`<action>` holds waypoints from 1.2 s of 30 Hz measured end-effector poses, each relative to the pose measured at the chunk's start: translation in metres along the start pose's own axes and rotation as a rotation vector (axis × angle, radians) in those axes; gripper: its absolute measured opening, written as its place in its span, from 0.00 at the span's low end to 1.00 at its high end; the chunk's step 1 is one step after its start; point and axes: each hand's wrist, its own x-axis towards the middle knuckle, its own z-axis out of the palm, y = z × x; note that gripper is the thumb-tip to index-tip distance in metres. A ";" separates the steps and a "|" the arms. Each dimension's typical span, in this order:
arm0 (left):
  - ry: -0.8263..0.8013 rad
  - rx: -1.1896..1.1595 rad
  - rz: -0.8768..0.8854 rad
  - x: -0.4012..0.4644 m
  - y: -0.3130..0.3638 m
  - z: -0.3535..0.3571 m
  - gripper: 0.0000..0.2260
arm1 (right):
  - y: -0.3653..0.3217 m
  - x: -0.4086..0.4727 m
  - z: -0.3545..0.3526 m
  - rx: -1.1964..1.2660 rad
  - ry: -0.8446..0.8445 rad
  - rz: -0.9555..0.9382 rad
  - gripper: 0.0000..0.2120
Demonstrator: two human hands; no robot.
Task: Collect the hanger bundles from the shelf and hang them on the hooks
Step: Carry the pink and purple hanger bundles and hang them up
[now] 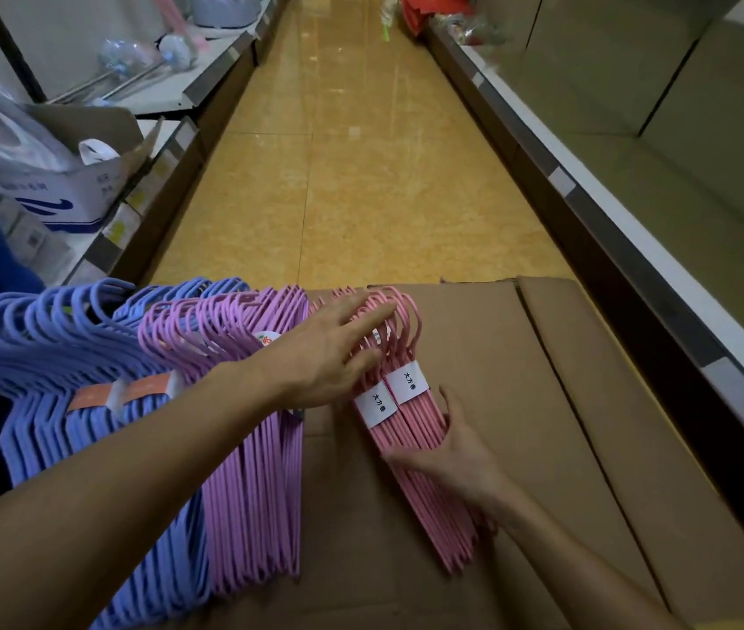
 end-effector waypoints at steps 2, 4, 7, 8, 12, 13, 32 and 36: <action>0.003 -0.001 0.000 0.001 0.003 0.000 0.28 | -0.003 0.000 0.019 -0.208 0.107 -0.039 0.66; 0.001 -0.004 -0.009 0.002 0.006 -0.001 0.28 | -0.006 0.000 0.038 -0.380 0.180 0.001 0.66; -0.002 -0.001 -0.023 0.002 0.010 -0.001 0.30 | -0.009 0.002 0.054 -0.508 0.292 0.086 0.58; -0.002 -0.005 -0.030 0.002 0.011 0.000 0.30 | -0.009 0.002 0.057 -0.542 0.326 0.100 0.56; 0.013 -0.151 -0.083 0.000 0.019 -0.006 0.30 | -0.007 0.003 0.062 -0.595 0.401 0.108 0.52; 0.028 -0.199 -0.085 -0.002 0.021 -0.008 0.29 | -0.005 0.004 0.062 -0.596 0.410 0.101 0.51; 0.182 -0.802 -0.473 -0.039 0.011 0.010 0.10 | 0.003 -0.024 -0.023 0.181 0.266 -0.146 0.36; 0.186 -1.230 -0.554 -0.034 0.013 0.015 0.22 | 0.002 -0.030 -0.036 0.248 0.211 -0.163 0.30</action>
